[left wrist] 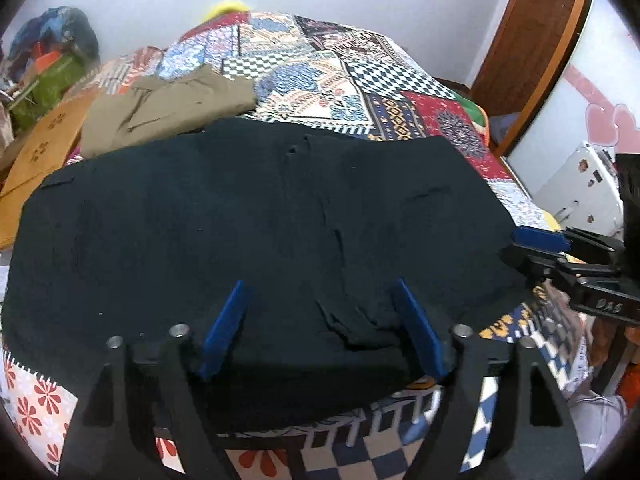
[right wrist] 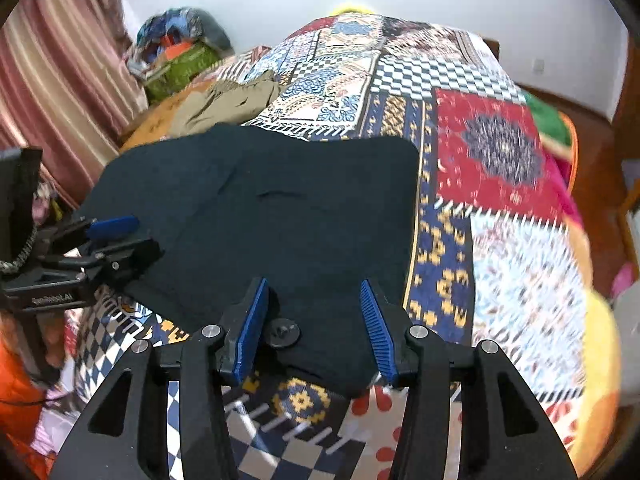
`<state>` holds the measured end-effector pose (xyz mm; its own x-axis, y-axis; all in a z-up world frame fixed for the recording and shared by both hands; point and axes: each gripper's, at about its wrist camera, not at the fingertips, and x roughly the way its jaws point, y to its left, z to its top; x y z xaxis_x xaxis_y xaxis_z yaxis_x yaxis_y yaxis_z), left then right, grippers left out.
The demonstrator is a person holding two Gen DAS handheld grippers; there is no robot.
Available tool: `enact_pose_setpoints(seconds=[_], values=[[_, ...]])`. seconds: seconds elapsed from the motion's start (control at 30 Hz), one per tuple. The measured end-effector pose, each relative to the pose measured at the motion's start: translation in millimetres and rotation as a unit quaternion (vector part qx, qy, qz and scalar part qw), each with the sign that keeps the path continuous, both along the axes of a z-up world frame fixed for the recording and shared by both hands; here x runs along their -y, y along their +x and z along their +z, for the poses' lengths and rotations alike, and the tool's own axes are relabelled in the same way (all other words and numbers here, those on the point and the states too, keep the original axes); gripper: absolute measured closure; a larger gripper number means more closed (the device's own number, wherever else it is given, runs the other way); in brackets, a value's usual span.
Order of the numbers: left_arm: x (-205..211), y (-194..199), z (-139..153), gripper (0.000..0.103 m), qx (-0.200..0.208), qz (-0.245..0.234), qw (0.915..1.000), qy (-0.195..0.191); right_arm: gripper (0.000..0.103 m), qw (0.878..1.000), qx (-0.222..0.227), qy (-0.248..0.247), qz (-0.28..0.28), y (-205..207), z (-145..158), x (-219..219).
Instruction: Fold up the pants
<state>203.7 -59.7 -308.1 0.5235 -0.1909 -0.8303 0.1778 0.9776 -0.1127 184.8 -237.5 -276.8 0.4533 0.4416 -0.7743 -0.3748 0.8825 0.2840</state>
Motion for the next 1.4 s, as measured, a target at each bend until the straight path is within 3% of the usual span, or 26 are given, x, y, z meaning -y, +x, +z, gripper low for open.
enact_pose_setpoints(seconds=[0.2,0.37,0.57,0.77,1.03,1.3,1.4], values=[[-7.8,-4.9,0.8,0.019,-0.004,0.008,0.9999,-0.008,0.059,1.000,0.003,-0.019,0.004,-1.0,6.8,-10.3],[-31.7,-22.1,27.8,0.019,0.027,0.025,0.9992,-0.017,0.058,1.000,0.007,-0.008,0.003,-3.9,18.7,-0.2],[-93.3,-46.4,49.8,0.011,0.048,0.106,0.9929,-0.023,0.055,0.998,0.049,-0.026,0.025,-5.3,43.5,-15.1],[-155.1,-70.2,38.2,0.011,0.028,0.183,0.9820,-0.037,0.051,0.995,0.088,-0.018,0.047,1.6,62.7,-43.1],[-217.9,-84.7,-2.4,0.011,-0.027,0.259,0.9566,-0.131,0.051,0.990,0.102,-0.027,0.094,3.7,59.4,-98.2],[-234.4,-76.9,-26.3,0.011,-0.049,0.258,0.9338,-0.243,0.051,0.985,0.095,-0.068,0.127,1.9,37.0,-129.1],[-233.8,-69.2,-25.8,0.011,-0.042,0.253,0.9309,-0.260,0.051,0.985,0.087,-0.081,0.127,4.6,28.8,-131.3]])
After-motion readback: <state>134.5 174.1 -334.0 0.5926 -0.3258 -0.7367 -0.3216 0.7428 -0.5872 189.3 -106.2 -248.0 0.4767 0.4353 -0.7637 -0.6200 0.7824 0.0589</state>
